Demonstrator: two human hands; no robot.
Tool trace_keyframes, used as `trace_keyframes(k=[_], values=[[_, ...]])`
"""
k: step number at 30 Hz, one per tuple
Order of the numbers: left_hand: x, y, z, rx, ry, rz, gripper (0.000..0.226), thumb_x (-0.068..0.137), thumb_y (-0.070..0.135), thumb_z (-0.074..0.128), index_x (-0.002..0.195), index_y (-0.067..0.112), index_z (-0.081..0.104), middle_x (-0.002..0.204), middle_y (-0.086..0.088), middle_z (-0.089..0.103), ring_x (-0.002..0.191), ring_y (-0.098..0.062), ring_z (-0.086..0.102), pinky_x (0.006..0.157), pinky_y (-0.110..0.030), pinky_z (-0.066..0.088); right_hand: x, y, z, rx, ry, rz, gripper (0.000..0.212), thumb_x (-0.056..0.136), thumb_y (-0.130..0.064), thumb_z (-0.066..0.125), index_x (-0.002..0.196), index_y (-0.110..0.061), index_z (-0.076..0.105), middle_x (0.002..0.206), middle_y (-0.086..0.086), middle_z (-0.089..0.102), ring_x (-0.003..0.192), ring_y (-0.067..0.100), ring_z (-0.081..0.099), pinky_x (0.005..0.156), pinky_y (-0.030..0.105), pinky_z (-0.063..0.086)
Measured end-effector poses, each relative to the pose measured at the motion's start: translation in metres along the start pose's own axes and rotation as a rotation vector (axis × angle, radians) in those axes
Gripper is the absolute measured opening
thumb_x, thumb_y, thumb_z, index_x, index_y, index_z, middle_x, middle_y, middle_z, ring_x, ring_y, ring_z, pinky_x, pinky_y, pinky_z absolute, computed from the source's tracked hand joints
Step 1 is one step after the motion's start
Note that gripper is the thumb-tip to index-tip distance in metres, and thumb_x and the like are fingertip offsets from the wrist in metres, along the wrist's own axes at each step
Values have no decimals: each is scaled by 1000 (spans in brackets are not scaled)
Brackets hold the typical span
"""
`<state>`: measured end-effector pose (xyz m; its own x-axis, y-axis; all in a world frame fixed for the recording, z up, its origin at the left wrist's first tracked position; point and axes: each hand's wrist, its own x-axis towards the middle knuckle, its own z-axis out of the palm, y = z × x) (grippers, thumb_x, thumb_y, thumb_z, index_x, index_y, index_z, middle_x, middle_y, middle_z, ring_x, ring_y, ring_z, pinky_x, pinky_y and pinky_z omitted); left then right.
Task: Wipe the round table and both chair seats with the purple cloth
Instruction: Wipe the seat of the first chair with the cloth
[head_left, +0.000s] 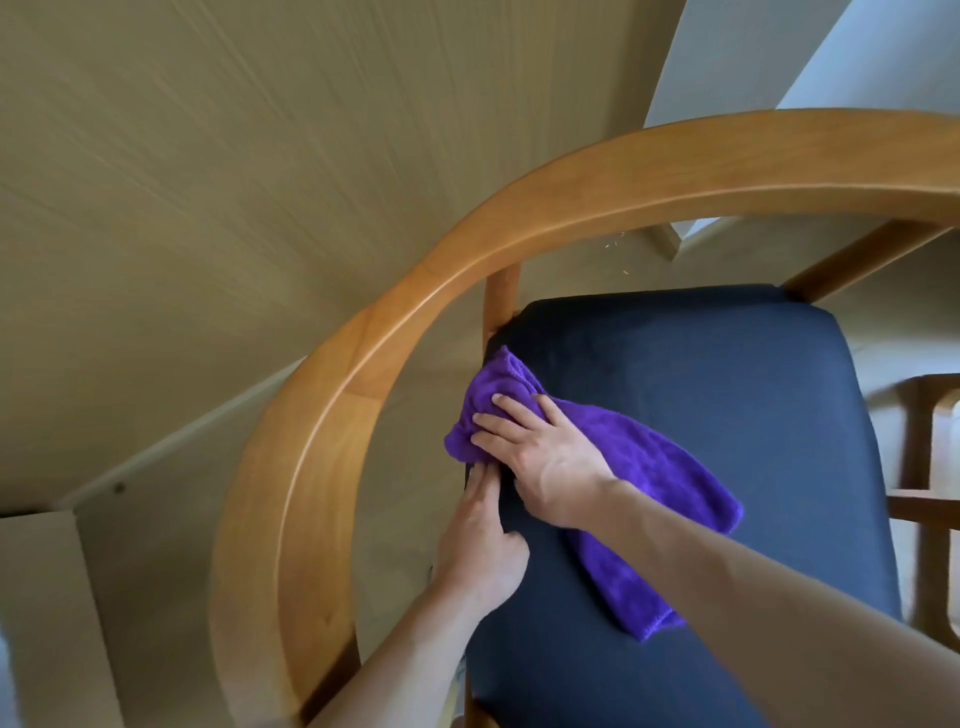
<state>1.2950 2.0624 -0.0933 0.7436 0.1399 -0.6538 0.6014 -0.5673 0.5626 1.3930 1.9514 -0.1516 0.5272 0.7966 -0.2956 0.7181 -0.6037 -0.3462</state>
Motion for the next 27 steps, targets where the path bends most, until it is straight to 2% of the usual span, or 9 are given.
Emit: trace_keyframes(k=[4, 8, 11, 14, 15, 17, 20, 23, 27], values=[[3, -5, 6, 47, -10, -56, 95, 85, -1, 43, 164, 32, 1, 167, 24, -13, 156, -3, 7, 112, -17, 29, 19, 26, -15, -114, 14, -36, 65, 100, -24, 52, 160, -27, 28, 169, -7, 22, 158, 22, 4, 126, 48, 3], [4, -8, 10, 111, -22, -60, 91, 88, 0, 44, 164, 30, 3, 169, 21, -11, 155, 0, 4, 103, -9, 23, 27, 47, -28, -106, 54, 100, 70, 97, -20, 50, 161, -29, 24, 171, -9, 16, 158, 20, 0, 126, 47, 3], [8, 4, 8, 85, -4, -86, 82, 92, 1, 45, 164, 21, 12, 172, 11, -1, 156, -6, 8, 111, -13, 19, 28, 67, -40, -36, 129, 270, 74, 94, -17, 55, 161, -27, 24, 170, -11, 18, 158, 20, -1, 127, 47, 3], [26, 31, -1, 119, 92, -138, 69, 93, 10, 51, 158, 9, 28, 166, -7, 23, 151, -23, 25, 120, -30, 23, 23, 78, -46, 4, 146, 375, 78, 92, -16, 60, 160, -27, 25, 170, -11, 17, 158, 20, -3, 127, 47, 3], [35, 40, -4, 167, 119, -106, 70, 92, 12, 54, 158, 10, 28, 165, -8, 23, 150, -25, 26, 121, -33, 24, 20, 81, -47, -3, 140, 384, 79, 92, -16, 60, 161, -27, 24, 170, -11, 15, 158, 20, -5, 127, 47, 3], [56, 57, -7, 291, 108, 32, 79, 91, 12, 56, 161, 15, 21, 171, -5, 8, 156, -24, 12, 124, -35, 17, 12, 87, -46, -40, 130, 383, 78, 94, -17, 57, 162, -27, 19, 171, -10, 11, 158, 22, -7, 127, 49, 3], [84, 71, -7, 453, -22, 141, 94, 87, 13, 56, 164, 26, 4, 172, 1, -12, 158, -23, -7, 126, -39, 10, -10, 103, -45, -110, 116, 396, 78, 97, -21, 53, 164, -27, 13, 173, -8, 5, 158, 24, -10, 126, 52, -2], [94, 71, 1, 637, -100, 119, 108, 82, 21, 60, 160, 38, -14, 167, 3, -30, 156, -25, -19, 125, -46, 12, -38, 121, -44, -170, 103, 447, 84, 94, -24, 57, 164, -26, 11, 173, -5, 4, 158, 25, -11, 125, 53, -12], [95, 69, 9, 753, -149, 73, 124, 82, 18, 69, 154, 37, -30, 160, -1, -44, 154, -30, -26, 125, -51, 10, -76, 145, -45, -192, 115, 562, 87, 90, -22, 59, 164, -21, 15, 173, 0, 9, 159, 27, -10, 121, 49, -21]])
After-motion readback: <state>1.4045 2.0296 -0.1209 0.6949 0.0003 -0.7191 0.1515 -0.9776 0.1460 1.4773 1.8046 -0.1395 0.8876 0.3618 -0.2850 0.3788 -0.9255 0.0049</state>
